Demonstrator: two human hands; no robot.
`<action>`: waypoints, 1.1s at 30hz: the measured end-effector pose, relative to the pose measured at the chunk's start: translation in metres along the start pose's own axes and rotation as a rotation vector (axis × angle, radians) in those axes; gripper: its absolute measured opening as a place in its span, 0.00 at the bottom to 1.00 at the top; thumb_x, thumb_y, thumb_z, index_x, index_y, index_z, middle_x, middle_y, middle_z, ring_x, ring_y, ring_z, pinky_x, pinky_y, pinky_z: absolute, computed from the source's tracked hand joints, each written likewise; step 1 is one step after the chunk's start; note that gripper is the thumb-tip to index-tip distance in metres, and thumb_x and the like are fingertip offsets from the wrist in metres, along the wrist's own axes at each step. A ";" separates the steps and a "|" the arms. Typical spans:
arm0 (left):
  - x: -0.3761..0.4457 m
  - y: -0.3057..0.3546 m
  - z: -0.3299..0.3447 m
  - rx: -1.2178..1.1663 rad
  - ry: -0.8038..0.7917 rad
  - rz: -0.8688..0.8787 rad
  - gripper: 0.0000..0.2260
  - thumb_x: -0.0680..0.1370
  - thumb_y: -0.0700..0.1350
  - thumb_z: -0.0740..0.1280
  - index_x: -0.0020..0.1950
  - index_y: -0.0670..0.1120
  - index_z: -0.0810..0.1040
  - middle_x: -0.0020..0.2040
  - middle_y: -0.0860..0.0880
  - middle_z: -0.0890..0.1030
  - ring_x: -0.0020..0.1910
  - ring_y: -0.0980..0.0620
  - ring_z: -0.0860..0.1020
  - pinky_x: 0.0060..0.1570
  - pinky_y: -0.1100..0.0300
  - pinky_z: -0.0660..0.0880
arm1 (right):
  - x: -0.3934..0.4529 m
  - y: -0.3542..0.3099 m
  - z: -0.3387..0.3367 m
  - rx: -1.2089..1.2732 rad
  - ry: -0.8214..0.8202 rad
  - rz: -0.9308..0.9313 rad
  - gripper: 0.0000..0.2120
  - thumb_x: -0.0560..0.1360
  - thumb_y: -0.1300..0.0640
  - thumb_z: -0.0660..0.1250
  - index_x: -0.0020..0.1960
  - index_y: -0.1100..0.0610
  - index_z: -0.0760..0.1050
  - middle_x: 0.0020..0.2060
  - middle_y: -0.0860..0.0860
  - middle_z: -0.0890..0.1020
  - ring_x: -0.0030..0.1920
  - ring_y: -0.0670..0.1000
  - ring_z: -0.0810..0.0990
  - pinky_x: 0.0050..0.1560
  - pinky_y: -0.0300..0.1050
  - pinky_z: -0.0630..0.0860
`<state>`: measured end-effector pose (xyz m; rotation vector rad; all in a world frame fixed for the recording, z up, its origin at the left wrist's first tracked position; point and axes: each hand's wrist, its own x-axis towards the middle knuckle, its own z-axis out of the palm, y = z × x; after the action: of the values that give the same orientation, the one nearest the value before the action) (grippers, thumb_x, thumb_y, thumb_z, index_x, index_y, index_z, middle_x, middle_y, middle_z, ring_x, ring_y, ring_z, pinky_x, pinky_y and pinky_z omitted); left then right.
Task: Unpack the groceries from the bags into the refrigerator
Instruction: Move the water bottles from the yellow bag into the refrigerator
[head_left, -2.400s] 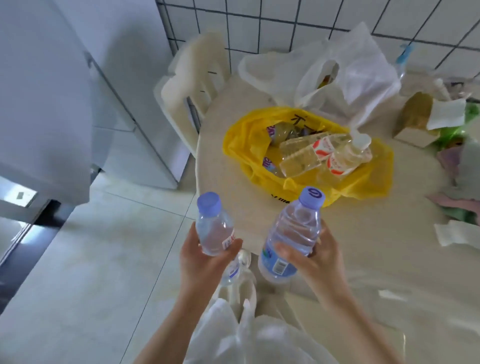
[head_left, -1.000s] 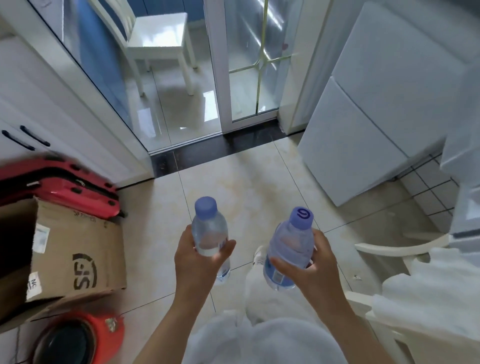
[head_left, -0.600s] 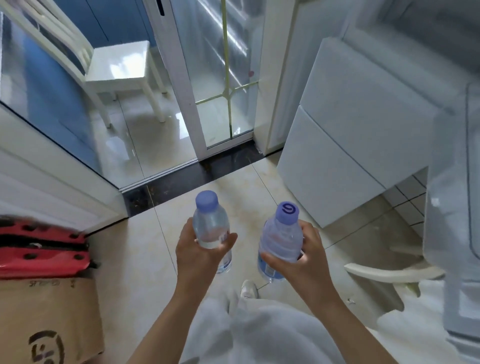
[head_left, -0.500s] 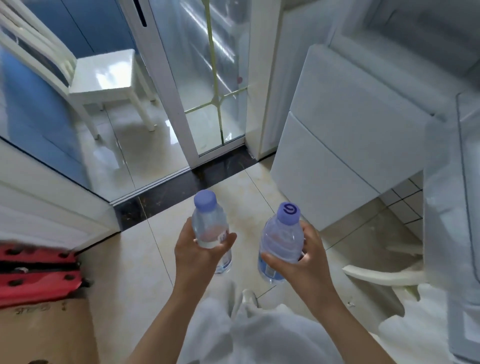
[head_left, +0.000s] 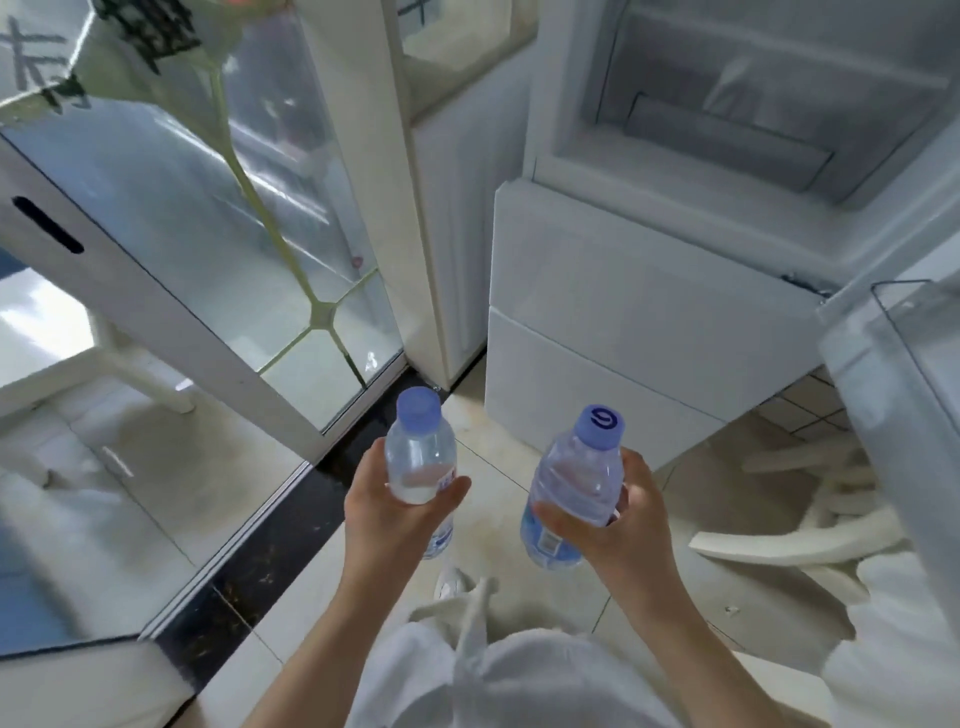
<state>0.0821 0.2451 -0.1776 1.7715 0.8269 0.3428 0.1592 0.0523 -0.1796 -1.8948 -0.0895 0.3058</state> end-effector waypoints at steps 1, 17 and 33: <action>0.017 0.006 0.001 -0.006 -0.024 0.009 0.23 0.63 0.47 0.82 0.48 0.62 0.73 0.46 0.56 0.81 0.45 0.54 0.80 0.40 0.64 0.73 | 0.010 -0.007 0.004 0.010 0.033 0.007 0.39 0.56 0.38 0.80 0.62 0.52 0.70 0.54 0.51 0.79 0.52 0.52 0.81 0.52 0.50 0.81; 0.216 0.174 0.114 -0.172 -0.352 0.290 0.21 0.64 0.46 0.81 0.49 0.59 0.77 0.44 0.58 0.83 0.46 0.55 0.82 0.46 0.58 0.79 | 0.192 -0.118 -0.059 0.137 0.473 -0.148 0.31 0.53 0.43 0.77 0.54 0.49 0.74 0.48 0.50 0.81 0.46 0.47 0.82 0.43 0.45 0.80; 0.331 0.381 0.246 -0.450 -0.345 0.554 0.17 0.64 0.45 0.79 0.49 0.48 0.78 0.42 0.53 0.84 0.43 0.54 0.83 0.47 0.51 0.81 | 0.368 -0.238 -0.142 0.241 0.735 -0.453 0.28 0.57 0.50 0.79 0.53 0.55 0.74 0.45 0.50 0.83 0.43 0.47 0.83 0.41 0.41 0.78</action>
<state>0.6044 0.2330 0.0289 1.5401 -0.0073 0.5182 0.5710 0.0805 0.0256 -1.5881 0.0161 -0.6595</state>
